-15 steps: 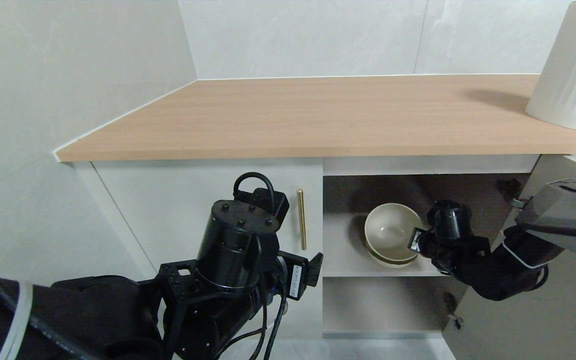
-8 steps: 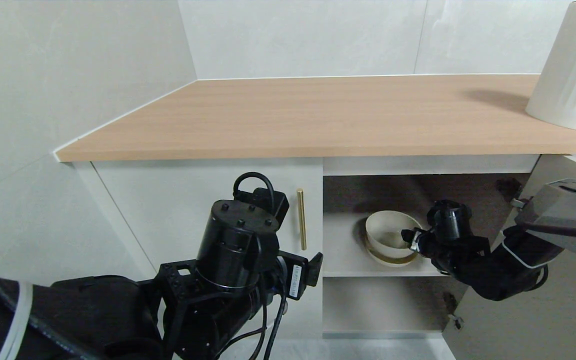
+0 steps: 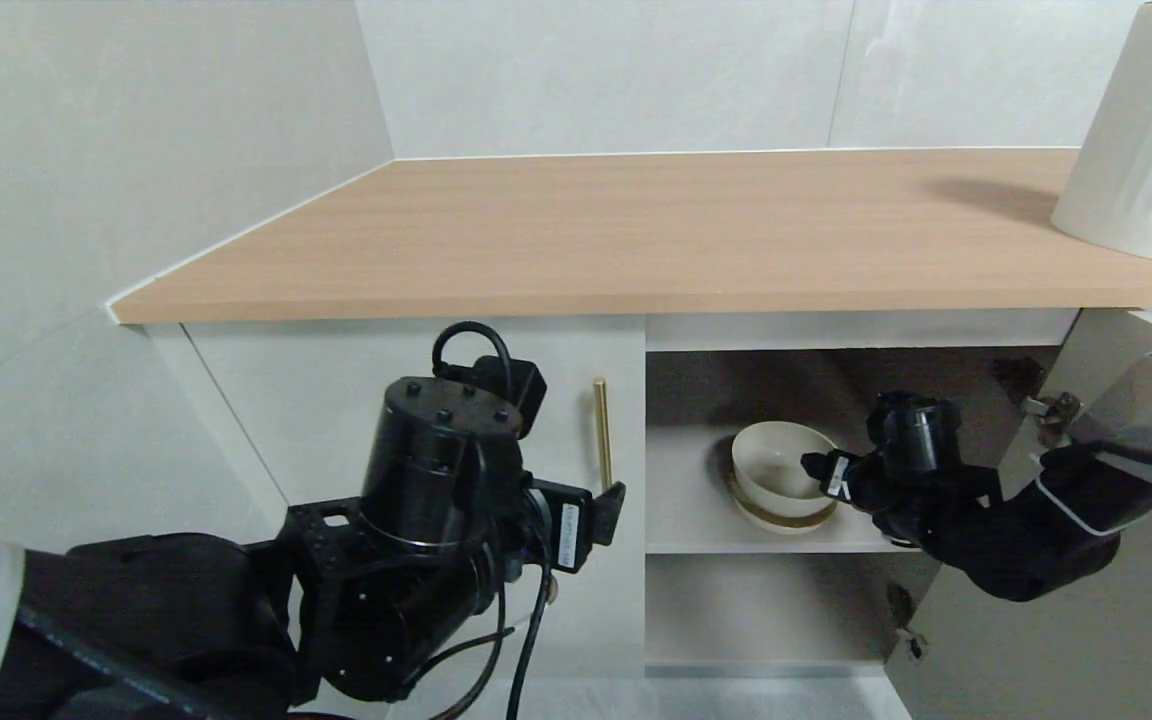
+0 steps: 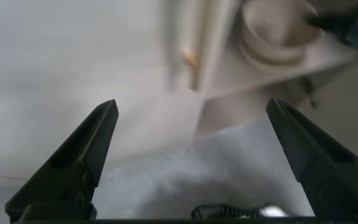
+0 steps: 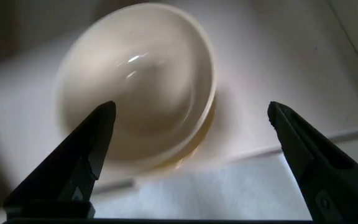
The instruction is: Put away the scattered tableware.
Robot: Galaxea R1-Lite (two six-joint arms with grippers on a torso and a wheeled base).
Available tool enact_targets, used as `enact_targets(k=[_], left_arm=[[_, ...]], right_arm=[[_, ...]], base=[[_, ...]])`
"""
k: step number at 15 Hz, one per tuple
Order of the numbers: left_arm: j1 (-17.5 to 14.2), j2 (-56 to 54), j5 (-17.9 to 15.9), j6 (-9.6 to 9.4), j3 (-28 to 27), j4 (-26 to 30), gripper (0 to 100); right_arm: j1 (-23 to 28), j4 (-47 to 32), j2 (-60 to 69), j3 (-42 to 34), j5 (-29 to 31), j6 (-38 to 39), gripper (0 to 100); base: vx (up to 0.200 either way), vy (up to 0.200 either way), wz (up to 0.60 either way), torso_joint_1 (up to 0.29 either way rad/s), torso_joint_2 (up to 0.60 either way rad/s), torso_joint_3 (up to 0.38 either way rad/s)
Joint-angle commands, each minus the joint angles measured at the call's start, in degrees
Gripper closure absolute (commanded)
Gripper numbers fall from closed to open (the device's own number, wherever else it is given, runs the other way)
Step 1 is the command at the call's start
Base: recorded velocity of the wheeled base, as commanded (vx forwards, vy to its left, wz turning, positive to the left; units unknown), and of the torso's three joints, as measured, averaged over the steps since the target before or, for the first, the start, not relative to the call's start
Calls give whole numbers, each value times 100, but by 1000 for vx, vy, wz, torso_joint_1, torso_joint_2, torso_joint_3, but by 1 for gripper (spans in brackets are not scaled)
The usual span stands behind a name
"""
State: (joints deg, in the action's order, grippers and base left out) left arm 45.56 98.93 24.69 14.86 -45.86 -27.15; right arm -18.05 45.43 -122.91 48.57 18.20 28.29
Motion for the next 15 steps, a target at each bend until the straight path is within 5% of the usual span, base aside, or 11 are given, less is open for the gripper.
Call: enact_targets(k=[1,3,7,10,15], left_arm=[[-434,-462,-183,96,148,8,0],[-820,-945,-623,61,587,-10,0],[-1479,-1736,-869,-300,1114,289,0],[-1585,-1640,-878,-282,1369,359,0],[-1462,-1789,-807,-282,1431,351,0]], right_arm=[[-137,-791,1410,-436,-590,-8,0],[-427,-2118,2631,-533,-994,-8,0],[-1033,-4086,4495,-559,-1073,-175,0],[-1121,-5027,4943,-436,-1135,-412,0],[-1288,-5387,5040,-462,-1091,-535,0]], base=[[0,0,0,0,0,0],[0,0,0,0,0,0],[0,0,0,0,0,0],[0,0,0,0,0,0],[0,0,0,0,0,0]])
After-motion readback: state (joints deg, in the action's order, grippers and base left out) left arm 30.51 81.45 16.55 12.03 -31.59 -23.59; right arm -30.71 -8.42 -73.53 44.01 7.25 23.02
